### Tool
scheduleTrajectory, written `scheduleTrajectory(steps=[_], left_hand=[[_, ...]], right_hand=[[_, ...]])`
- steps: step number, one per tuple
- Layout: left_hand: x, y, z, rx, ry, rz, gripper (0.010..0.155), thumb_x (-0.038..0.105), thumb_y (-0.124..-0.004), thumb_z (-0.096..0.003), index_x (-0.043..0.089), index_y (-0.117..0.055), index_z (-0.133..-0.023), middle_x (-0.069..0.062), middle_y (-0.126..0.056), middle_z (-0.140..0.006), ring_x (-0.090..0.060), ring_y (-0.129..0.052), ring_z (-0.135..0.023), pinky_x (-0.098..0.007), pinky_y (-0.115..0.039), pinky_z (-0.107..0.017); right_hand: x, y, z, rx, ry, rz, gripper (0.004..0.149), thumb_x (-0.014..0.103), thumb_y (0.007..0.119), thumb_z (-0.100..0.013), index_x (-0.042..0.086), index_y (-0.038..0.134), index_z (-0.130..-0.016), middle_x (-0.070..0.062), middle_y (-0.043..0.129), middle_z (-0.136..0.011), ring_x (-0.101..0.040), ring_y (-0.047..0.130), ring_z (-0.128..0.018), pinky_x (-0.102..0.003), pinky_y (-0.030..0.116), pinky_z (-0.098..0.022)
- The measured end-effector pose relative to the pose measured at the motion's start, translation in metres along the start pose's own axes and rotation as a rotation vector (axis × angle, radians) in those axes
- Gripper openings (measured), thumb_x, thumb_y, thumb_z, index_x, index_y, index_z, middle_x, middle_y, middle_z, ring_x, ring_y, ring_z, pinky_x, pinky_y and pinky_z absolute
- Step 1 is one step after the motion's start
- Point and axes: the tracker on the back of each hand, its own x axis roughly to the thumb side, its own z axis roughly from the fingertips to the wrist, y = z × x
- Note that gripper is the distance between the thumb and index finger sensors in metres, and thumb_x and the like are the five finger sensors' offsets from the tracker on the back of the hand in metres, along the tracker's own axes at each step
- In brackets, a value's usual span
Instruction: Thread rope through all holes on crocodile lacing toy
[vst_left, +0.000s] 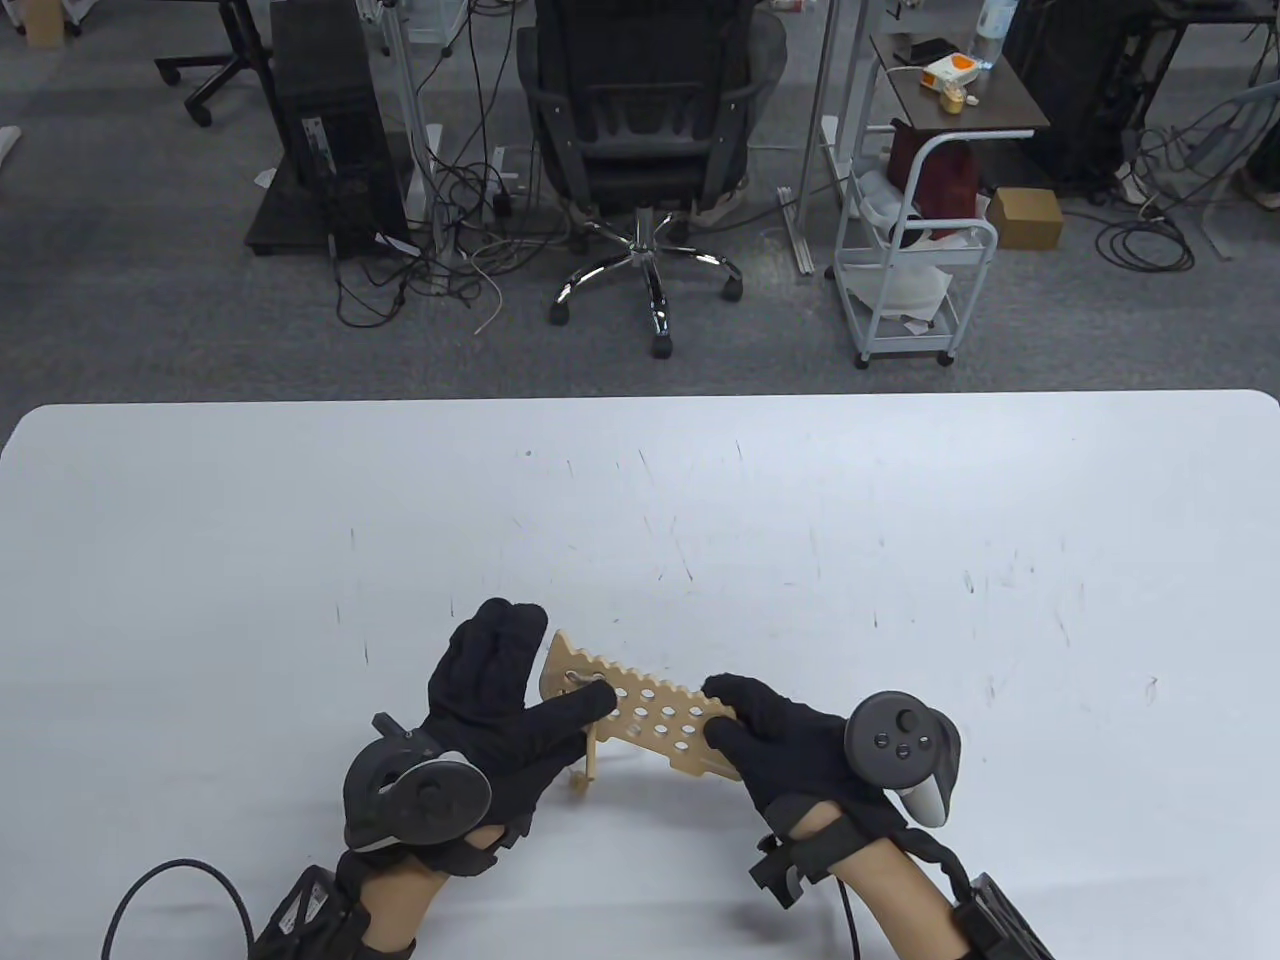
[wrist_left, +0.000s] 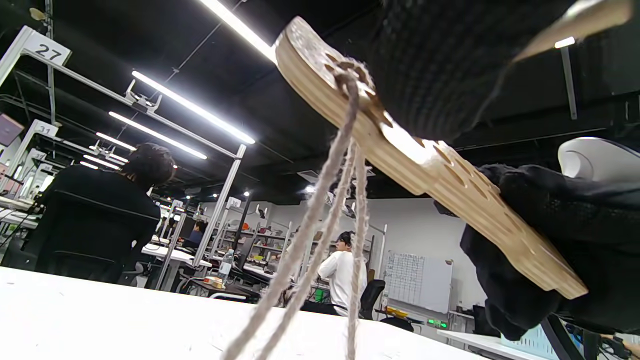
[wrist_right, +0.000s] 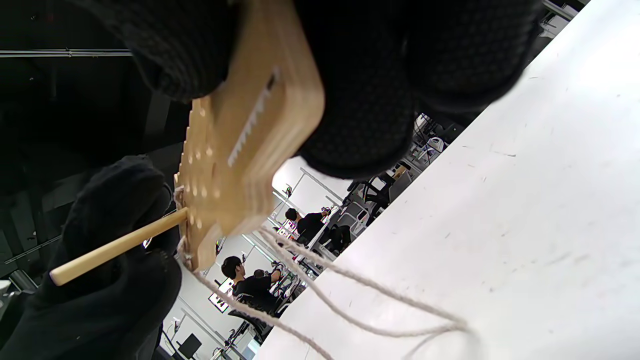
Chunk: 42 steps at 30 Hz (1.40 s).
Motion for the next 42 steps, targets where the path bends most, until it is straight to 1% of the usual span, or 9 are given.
scheduleTrajectory(steps=[5,10,15,28,34,42], left_hand=[[0.002,-0.001,0.0,-0.001,-0.006,0.01,0.052,0.042,-0.095,-0.0396,0.058,-0.08,-0.087,0.007,-0.017,-0.119,-0.034,-0.015,-0.112,-0.059,-0.025,-0.081],[0.002,0.0,-0.001,-0.003,-0.002,0.035,0.044,0.044,-0.093,-0.04,0.055,-0.086,-0.082,0.007,-0.026,-0.12,-0.034,-0.021,-0.113,-0.059,-0.028,-0.081],[0.001,0.003,0.0,0.023,0.017,0.081,0.044,0.044,-0.091,-0.0406,0.054,-0.087,-0.083,0.004,-0.032,-0.12,-0.034,-0.025,-0.113,-0.058,-0.029,-0.081],[-0.007,0.009,0.0,0.055,0.069,0.062,0.044,0.043,-0.089,-0.0419,0.054,-0.085,-0.085,0.001,-0.041,-0.119,-0.035,-0.032,-0.112,-0.059,-0.032,-0.081],[-0.011,0.014,0.0,0.078,0.097,0.052,0.045,0.043,-0.088,-0.0425,0.053,-0.084,-0.086,0.0,-0.041,-0.119,-0.035,-0.037,-0.111,-0.059,-0.033,-0.08],[-0.019,0.022,0.001,0.112,0.135,0.051,0.045,0.043,-0.087,-0.0428,0.053,-0.083,-0.086,-0.001,-0.042,-0.119,-0.035,-0.039,-0.11,-0.059,-0.033,-0.08]], right_hand=[[0.001,0.003,0.0,0.016,-0.005,-0.016,0.047,0.038,0.08,-0.048,0.02,0.073,-0.09,-0.003,0.095,-0.067,-0.023,0.102,-0.045,-0.047,0.081,-0.04],[0.0,0.003,0.0,0.018,0.001,0.0,0.047,0.038,0.08,-0.048,0.02,0.074,-0.09,-0.003,0.095,-0.067,-0.023,0.102,-0.045,-0.047,0.081,-0.04],[-0.002,0.0,0.0,-0.001,0.019,0.008,0.047,0.038,0.08,-0.048,0.02,0.073,-0.09,-0.003,0.095,-0.067,-0.023,0.102,-0.045,-0.047,0.081,-0.04],[-0.01,-0.01,-0.002,-0.048,0.062,0.02,0.047,0.038,0.08,-0.047,0.02,0.074,-0.09,-0.003,0.095,-0.067,-0.023,0.101,-0.045,-0.047,0.081,-0.041],[-0.014,-0.014,-0.003,-0.067,0.083,0.022,0.047,0.038,0.08,-0.047,0.02,0.074,-0.09,-0.003,0.095,-0.067,-0.023,0.101,-0.045,-0.047,0.081,-0.041],[-0.02,-0.02,-0.004,-0.091,0.11,0.03,0.047,0.038,0.08,-0.047,0.02,0.074,-0.09,-0.003,0.095,-0.066,-0.023,0.101,-0.045,-0.047,0.081,-0.041]])
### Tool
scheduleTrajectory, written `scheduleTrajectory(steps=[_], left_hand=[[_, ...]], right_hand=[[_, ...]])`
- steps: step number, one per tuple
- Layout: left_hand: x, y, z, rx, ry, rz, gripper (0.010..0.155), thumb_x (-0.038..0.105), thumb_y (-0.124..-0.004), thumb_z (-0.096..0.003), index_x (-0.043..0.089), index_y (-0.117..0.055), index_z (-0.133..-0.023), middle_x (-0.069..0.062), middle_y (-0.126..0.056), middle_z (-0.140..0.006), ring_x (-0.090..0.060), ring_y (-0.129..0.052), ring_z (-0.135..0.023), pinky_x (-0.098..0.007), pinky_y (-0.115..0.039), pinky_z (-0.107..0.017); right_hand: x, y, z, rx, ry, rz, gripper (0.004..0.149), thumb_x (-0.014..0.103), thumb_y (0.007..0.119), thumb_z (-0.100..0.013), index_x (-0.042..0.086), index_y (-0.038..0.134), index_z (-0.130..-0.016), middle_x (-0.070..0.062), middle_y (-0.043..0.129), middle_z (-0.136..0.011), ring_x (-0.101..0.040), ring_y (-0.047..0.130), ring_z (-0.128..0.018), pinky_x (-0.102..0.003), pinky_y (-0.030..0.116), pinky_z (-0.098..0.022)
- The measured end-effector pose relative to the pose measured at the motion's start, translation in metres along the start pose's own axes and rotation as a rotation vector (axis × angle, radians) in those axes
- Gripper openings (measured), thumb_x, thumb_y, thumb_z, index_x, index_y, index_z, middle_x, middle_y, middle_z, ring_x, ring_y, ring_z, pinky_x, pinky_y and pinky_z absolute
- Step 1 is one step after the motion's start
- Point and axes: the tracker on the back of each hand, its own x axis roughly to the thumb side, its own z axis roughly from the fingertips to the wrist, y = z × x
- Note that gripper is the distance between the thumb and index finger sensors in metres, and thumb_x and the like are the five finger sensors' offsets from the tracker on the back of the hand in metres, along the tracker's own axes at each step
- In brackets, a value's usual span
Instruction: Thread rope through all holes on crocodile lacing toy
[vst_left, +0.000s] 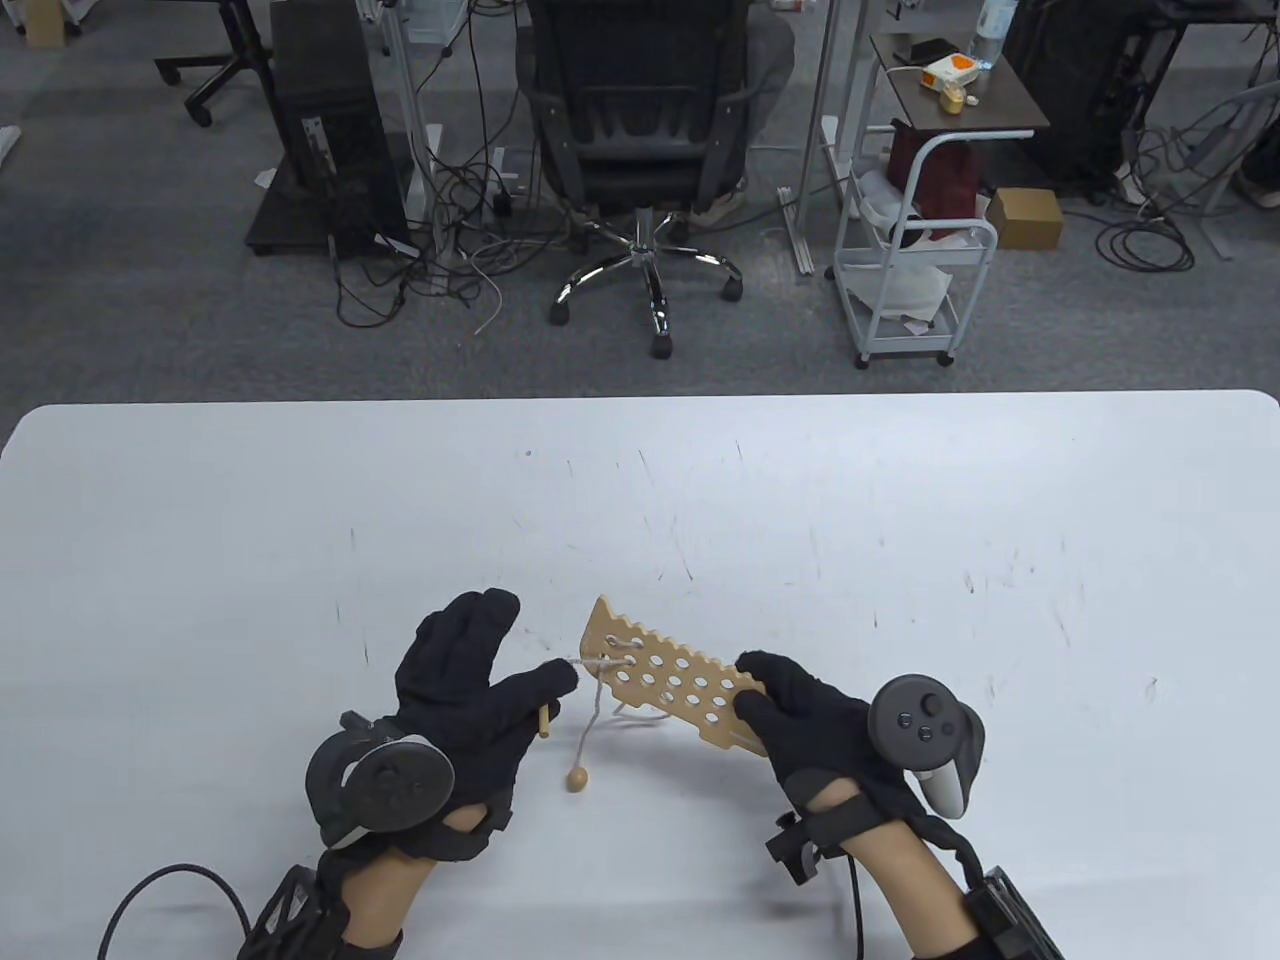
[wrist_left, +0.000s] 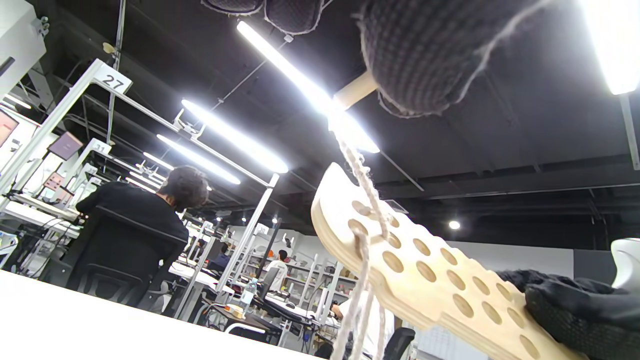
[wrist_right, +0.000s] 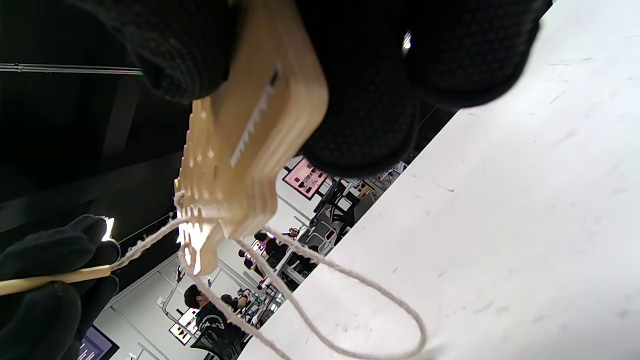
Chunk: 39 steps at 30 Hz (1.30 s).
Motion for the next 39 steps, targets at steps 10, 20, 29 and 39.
scheduleTrajectory(steps=[10,20,29,39], left_hand=[[-0.009,0.008,-0.001,0.031,0.037,-0.005,0.045,0.042,-0.087,-0.0431,0.053,-0.083,-0.086,-0.001,-0.043,-0.119,-0.035,-0.039,-0.11,-0.059,-0.033,-0.08],[-0.016,0.019,-0.001,0.072,0.075,0.0,0.045,0.043,-0.086,-0.0434,0.053,-0.082,-0.087,-0.001,-0.043,-0.119,-0.035,-0.04,-0.11,-0.059,-0.033,-0.08],[-0.02,0.03,0.0,0.114,0.101,0.0,0.045,0.043,-0.086,-0.0436,0.053,-0.082,-0.087,0.0,-0.043,-0.119,-0.035,-0.04,-0.11,-0.059,-0.033,-0.08],[-0.028,0.044,0.001,0.173,0.142,0.005,0.045,0.043,-0.086,-0.0439,0.053,-0.082,-0.088,-0.001,-0.044,-0.119,-0.035,-0.04,-0.11,-0.06,-0.033,-0.08]], right_hand=[[-0.01,-0.01,-0.004,-0.046,0.041,0.018,0.047,0.038,0.08,-0.047,0.02,0.074,-0.09,-0.003,0.095,-0.067,-0.023,0.101,-0.045,-0.047,0.081,-0.041],[-0.025,-0.018,-0.008,-0.075,0.099,0.032,0.047,0.038,0.08,-0.047,0.02,0.074,-0.09,-0.003,0.095,-0.067,-0.024,0.101,-0.045,-0.047,0.081,-0.041],[-0.034,-0.027,-0.01,-0.111,0.138,0.059,0.047,0.038,0.08,-0.048,0.02,0.074,-0.09,-0.004,0.095,-0.067,-0.024,0.101,-0.045,-0.047,0.08,-0.041],[-0.042,-0.033,-0.012,-0.127,0.165,0.096,0.047,0.038,0.08,-0.047,0.02,0.074,-0.09,-0.003,0.095,-0.067,-0.024,0.101,-0.045,-0.047,0.08,-0.041]])
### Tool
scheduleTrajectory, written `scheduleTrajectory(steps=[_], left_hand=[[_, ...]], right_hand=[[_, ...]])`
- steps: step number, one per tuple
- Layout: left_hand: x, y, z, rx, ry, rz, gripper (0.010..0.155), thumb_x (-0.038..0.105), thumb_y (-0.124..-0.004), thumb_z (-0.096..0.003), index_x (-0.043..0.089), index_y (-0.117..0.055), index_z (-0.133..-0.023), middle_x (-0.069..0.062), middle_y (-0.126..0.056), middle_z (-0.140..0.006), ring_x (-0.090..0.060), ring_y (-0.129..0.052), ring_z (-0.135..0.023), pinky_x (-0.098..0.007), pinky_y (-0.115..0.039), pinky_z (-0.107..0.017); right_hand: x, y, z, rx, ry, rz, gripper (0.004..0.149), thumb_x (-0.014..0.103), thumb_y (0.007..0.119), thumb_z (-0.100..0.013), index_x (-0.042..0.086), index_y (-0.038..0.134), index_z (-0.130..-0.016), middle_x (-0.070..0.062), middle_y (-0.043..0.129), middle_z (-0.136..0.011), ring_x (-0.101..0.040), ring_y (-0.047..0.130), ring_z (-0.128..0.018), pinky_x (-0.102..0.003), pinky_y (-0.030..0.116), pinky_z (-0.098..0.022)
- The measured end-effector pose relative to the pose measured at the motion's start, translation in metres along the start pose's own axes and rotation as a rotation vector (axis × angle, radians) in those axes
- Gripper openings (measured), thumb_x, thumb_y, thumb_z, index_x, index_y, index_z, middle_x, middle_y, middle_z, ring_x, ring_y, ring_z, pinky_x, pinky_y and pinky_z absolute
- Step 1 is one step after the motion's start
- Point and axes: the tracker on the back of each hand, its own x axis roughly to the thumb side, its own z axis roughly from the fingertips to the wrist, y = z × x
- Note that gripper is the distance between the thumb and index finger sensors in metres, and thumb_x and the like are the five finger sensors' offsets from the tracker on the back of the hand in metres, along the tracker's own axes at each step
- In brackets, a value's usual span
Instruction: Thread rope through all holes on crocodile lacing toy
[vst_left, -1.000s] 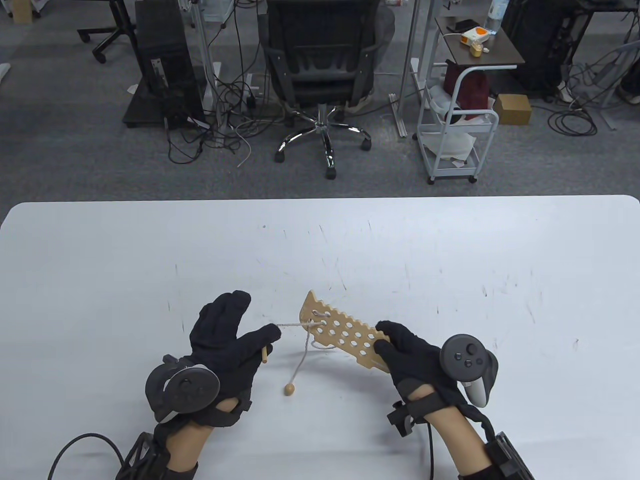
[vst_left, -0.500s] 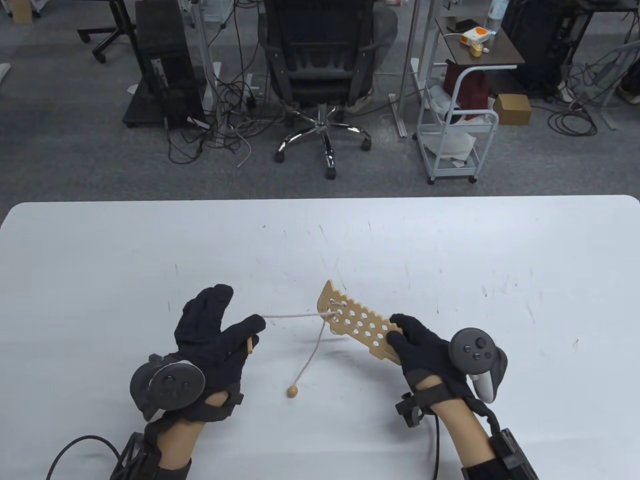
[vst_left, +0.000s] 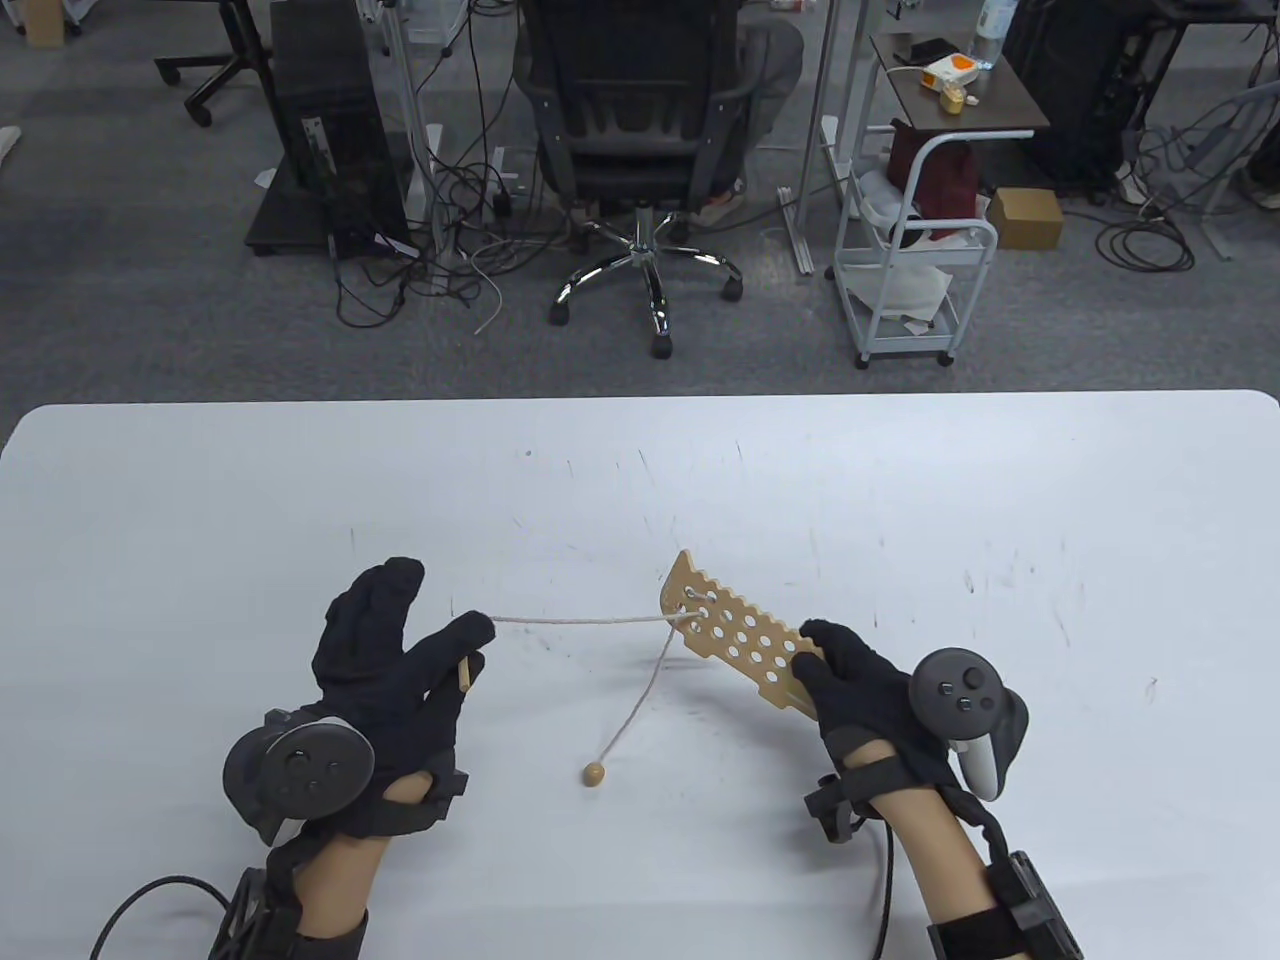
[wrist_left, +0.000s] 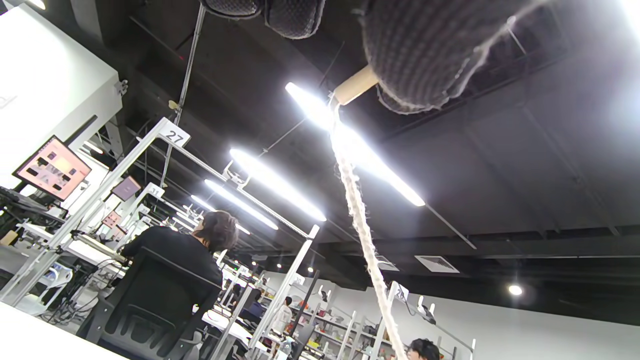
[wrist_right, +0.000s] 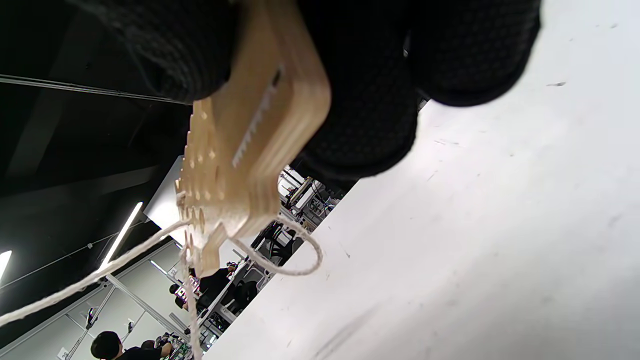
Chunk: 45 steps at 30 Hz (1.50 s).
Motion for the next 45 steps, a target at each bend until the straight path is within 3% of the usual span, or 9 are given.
scheduleTrajectory(steps=[45], left_hand=[[-0.038,0.044,-0.002,0.184,0.136,0.024,0.044,0.043,-0.085,-0.0442,0.051,-0.082,-0.088,-0.003,-0.049,-0.117,-0.036,-0.046,-0.108,-0.06,-0.035,-0.079]], right_hand=[[-0.042,-0.037,-0.014,-0.153,0.182,-0.009,0.047,0.038,0.08,-0.048,0.02,0.073,-0.091,-0.004,0.095,-0.068,-0.024,0.101,-0.046,-0.047,0.08,-0.041]])
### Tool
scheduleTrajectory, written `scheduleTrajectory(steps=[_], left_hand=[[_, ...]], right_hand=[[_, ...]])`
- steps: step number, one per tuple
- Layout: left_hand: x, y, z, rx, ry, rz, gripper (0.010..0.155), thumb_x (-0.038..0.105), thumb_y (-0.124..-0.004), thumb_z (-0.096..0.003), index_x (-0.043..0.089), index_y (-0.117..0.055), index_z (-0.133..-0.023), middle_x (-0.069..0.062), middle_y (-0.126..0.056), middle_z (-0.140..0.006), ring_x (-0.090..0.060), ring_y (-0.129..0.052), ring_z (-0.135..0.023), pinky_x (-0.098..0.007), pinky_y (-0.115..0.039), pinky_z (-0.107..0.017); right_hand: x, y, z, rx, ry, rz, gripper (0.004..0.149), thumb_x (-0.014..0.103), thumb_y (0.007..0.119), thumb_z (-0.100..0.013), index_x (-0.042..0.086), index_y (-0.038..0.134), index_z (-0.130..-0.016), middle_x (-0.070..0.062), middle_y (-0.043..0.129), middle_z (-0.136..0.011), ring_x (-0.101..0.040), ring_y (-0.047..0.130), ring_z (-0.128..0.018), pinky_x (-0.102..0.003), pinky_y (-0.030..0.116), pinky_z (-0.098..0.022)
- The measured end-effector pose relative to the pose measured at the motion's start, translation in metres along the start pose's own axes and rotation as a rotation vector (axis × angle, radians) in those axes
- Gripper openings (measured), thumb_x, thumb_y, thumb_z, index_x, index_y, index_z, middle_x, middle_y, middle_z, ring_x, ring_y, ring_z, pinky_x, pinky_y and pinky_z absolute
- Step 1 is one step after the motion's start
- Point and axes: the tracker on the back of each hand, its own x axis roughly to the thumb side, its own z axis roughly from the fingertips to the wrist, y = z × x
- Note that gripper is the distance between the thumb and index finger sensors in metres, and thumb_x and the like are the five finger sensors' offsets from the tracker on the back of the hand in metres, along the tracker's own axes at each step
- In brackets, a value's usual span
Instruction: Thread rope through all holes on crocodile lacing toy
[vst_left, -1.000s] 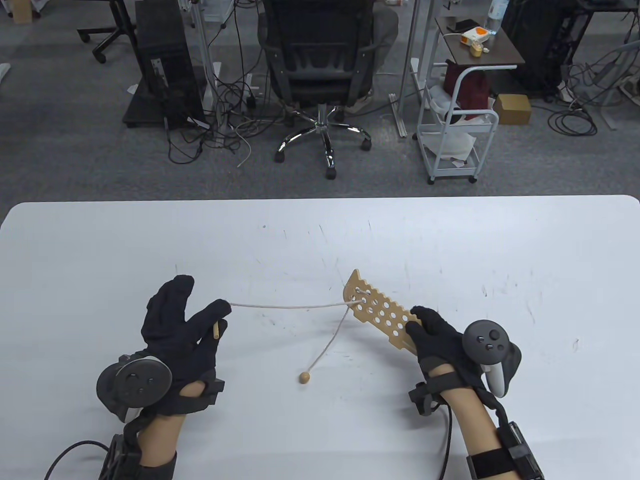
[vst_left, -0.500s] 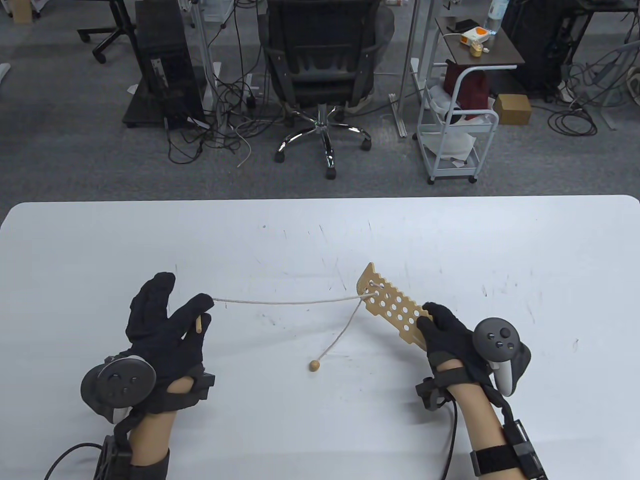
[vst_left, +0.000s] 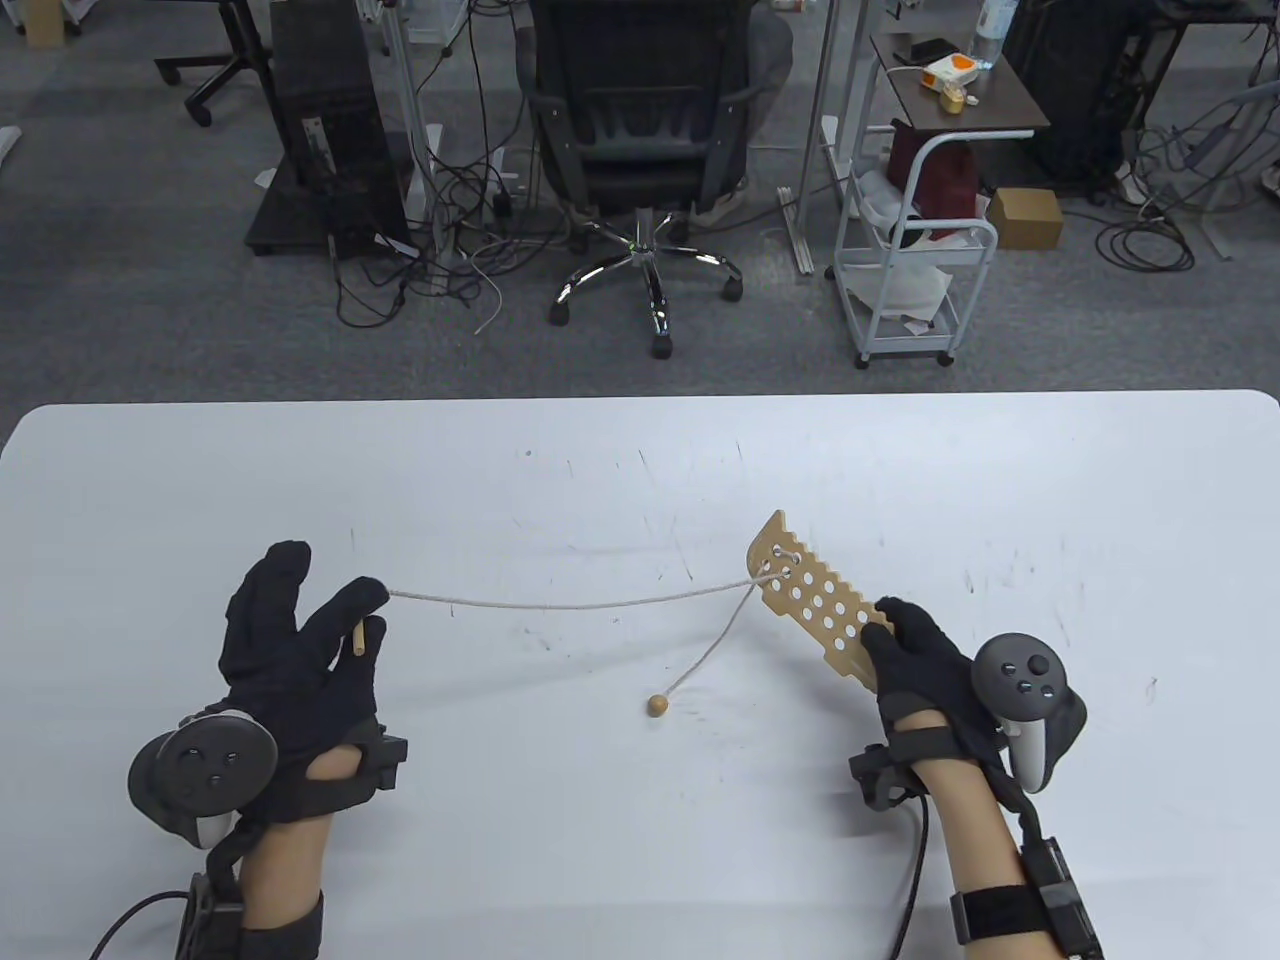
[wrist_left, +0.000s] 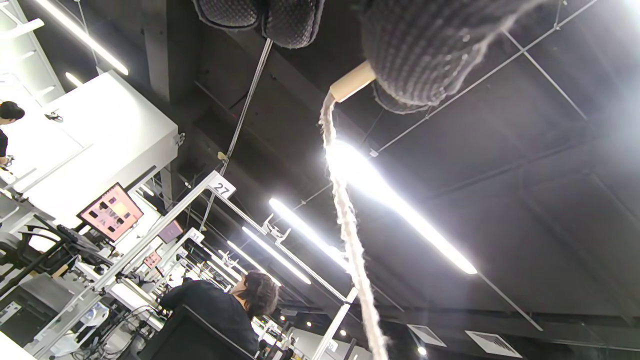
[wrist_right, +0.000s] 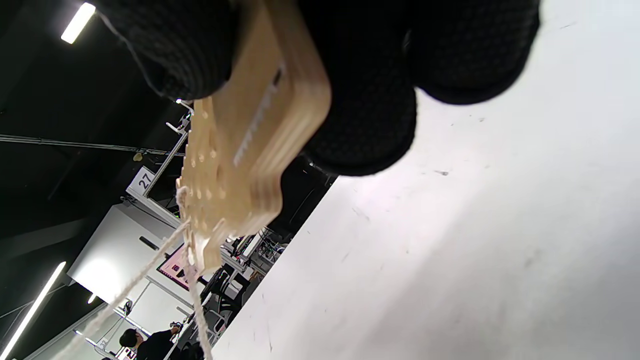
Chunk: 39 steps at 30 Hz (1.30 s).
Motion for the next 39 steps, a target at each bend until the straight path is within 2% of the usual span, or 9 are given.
scheduleTrajectory(steps=[9,16,20,23,31,39], left_hand=[[-0.009,0.01,-0.001,0.051,0.03,0.001,0.045,0.042,-0.084,-0.0444,0.051,-0.081,-0.088,-0.004,-0.051,-0.116,-0.037,-0.047,-0.108,-0.06,-0.035,-0.079],[-0.008,0.007,-0.001,0.042,0.028,0.004,0.045,0.042,-0.084,-0.0446,0.051,-0.081,-0.088,-0.007,-0.057,-0.114,-0.038,-0.055,-0.106,-0.061,-0.037,-0.079],[-0.005,-0.001,-0.001,0.01,0.014,0.002,0.045,0.042,-0.084,-0.044,0.05,-0.082,-0.088,-0.005,-0.082,-0.103,-0.034,-0.08,-0.095,-0.062,-0.046,-0.077],[-0.002,-0.007,0.0,-0.015,-0.001,-0.005,0.045,0.041,-0.084,-0.0434,0.048,-0.082,-0.088,-0.002,-0.091,-0.095,-0.031,-0.089,-0.089,-0.061,-0.051,-0.077],[0.007,-0.03,0.003,-0.149,-0.039,-0.033,0.047,0.033,-0.084,-0.0433,0.042,-0.081,-0.089,0.002,-0.094,-0.091,-0.028,-0.092,-0.083,-0.06,-0.052,-0.076],[0.012,-0.049,0.006,-0.272,-0.069,-0.055,0.051,0.033,-0.083,-0.0427,0.034,-0.08,-0.094,0.002,-0.096,-0.084,-0.027,-0.093,-0.077,-0.06,-0.053,-0.076]], right_hand=[[-0.002,-0.002,0.0,-0.014,0.016,-0.002,0.047,0.038,0.08,-0.048,0.02,0.073,-0.091,-0.004,0.095,-0.068,-0.024,0.101,-0.046,-0.047,0.08,-0.041],[0.002,0.0,0.0,-0.009,-0.003,0.004,0.047,0.038,0.08,-0.048,0.02,0.073,-0.091,-0.004,0.095,-0.067,-0.024,0.101,-0.046,-0.047,0.08,-0.041],[0.009,0.003,0.004,0.0,-0.045,0.02,0.047,0.038,0.08,-0.047,0.02,0.073,-0.091,-0.004,0.095,-0.067,-0.024,0.101,-0.046,-0.047,0.08,-0.041],[0.014,0.005,0.006,0.005,-0.073,0.034,0.047,0.038,0.08,-0.047,0.02,0.073,-0.09,-0.004,0.095,-0.067,-0.024,0.101,-0.045,-0.047,0.08,-0.041],[0.028,0.012,0.013,0.033,-0.148,0.046,0.047,0.038,0.08,-0.047,0.02,0.074,-0.09,-0.003,0.095,-0.067,-0.023,0.101,-0.045,-0.047,0.081,-0.04],[0.039,0.02,0.021,0.069,-0.21,0.054,0.047,0.038,0.08,-0.048,0.02,0.074,-0.09,-0.003,0.095,-0.067,-0.023,0.101,-0.045,-0.047,0.081,-0.04]])
